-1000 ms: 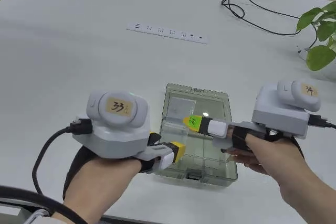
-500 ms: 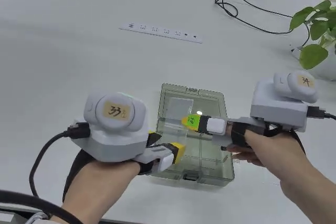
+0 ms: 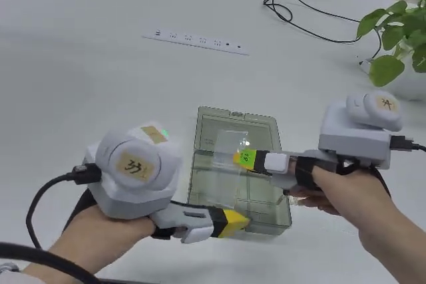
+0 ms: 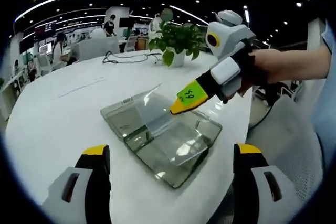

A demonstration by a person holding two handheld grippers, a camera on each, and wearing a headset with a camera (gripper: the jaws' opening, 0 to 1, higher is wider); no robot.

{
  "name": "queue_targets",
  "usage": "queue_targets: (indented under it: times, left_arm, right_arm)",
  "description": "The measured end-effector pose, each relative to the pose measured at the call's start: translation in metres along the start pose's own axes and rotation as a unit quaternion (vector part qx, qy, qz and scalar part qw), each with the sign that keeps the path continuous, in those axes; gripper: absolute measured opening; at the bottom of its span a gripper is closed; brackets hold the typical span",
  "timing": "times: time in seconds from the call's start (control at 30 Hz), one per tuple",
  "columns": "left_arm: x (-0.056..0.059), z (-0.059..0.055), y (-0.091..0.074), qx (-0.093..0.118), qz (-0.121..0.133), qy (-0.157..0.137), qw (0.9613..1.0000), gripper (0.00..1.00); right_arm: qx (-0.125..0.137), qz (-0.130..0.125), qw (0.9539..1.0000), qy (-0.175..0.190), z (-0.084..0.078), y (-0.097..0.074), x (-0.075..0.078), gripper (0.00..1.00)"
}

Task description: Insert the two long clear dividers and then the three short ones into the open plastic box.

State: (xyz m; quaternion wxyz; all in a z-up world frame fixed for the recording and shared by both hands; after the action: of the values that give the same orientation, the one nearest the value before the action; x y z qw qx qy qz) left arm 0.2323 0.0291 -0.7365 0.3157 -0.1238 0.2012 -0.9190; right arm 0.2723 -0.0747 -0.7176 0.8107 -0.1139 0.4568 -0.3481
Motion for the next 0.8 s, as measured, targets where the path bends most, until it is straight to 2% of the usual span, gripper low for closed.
queue_targets:
  times: [0.03, 0.07, 0.13, 0.23, 0.3, 0.33, 0.4, 0.5, 0.6, 0.77, 0.8]
  left_arm:
    - [-0.001, -0.003, 0.000, -0.006, -0.001, 0.005, 1.0000, 1.00]
    - [-0.002, -0.003, 0.000, -0.001, -0.003, 0.016, 0.9999, 1.00]
    - [-0.003, -0.006, -0.001, -0.009, -0.006, 0.013, 0.9999, 1.00]
    - [-0.005, -0.007, -0.002, -0.005, -0.008, 0.019, 0.9998, 1.00]
    - [-0.007, -0.008, -0.003, 0.000, -0.008, 0.027, 0.9996, 1.00]
    - [-0.007, -0.007, -0.003, 0.011, -0.011, 0.038, 0.9992, 1.00]
    - [-0.006, -0.005, -0.005, 0.024, -0.018, 0.030, 0.9991, 1.00]
    - [-0.007, -0.006, -0.007, 0.034, -0.018, 0.046, 0.9982, 1.00]
    - [-0.009, -0.006, -0.009, 0.046, -0.021, 0.048, 0.9976, 1.00]
    - [-0.011, -0.012, -0.009, 0.043, -0.024, 0.054, 0.9974, 1.00]
    - [-0.012, -0.013, -0.009, 0.041, -0.026, 0.053, 0.9974, 1.00]
  right_arm:
    - [0.000, -0.001, 1.0000, 0.002, 0.000, 0.000, 0.001, 0.01]
    - [0.000, -0.003, 1.0000, 0.005, 0.000, -0.001, 0.002, 0.01]
    - [-0.003, -0.008, 0.9999, 0.008, -0.002, -0.002, 0.001, 0.01]
    - [-0.011, -0.014, 0.9997, 0.014, -0.004, -0.004, -0.001, 0.01]
    - [-0.015, -0.026, 0.9994, 0.019, -0.003, -0.006, -0.001, 0.01]
    - [-0.014, -0.030, 0.9993, 0.018, -0.001, -0.007, -0.002, 0.01]
    - [-0.020, -0.040, 0.9987, 0.023, 0.002, -0.010, -0.002, 0.01]
    - [-0.029, -0.057, 0.9976, 0.027, 0.005, -0.013, -0.002, 0.01]
    - [-0.032, -0.073, 0.9961, 0.037, 0.008, -0.014, 0.004, 0.01]
    - [-0.061, -0.100, 0.9917, 0.054, 0.002, -0.017, 0.003, 0.01]
    - [-0.067, -0.103, 0.9910, 0.053, 0.003, -0.018, 0.007, 0.01]
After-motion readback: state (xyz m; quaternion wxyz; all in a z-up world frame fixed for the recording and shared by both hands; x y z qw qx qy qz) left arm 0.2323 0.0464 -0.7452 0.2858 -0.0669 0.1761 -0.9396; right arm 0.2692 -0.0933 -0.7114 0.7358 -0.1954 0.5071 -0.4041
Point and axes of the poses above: the centre of the closed fingertips' face, and the gripper's own axes: y roughly forward along the fingers, x roughly to its right, z roughly out of its top, the point moved 5 cm from there along -y, roughly backward along the fingers, and after that the axes turned 5 degrees about x, right-handed, at the moved point
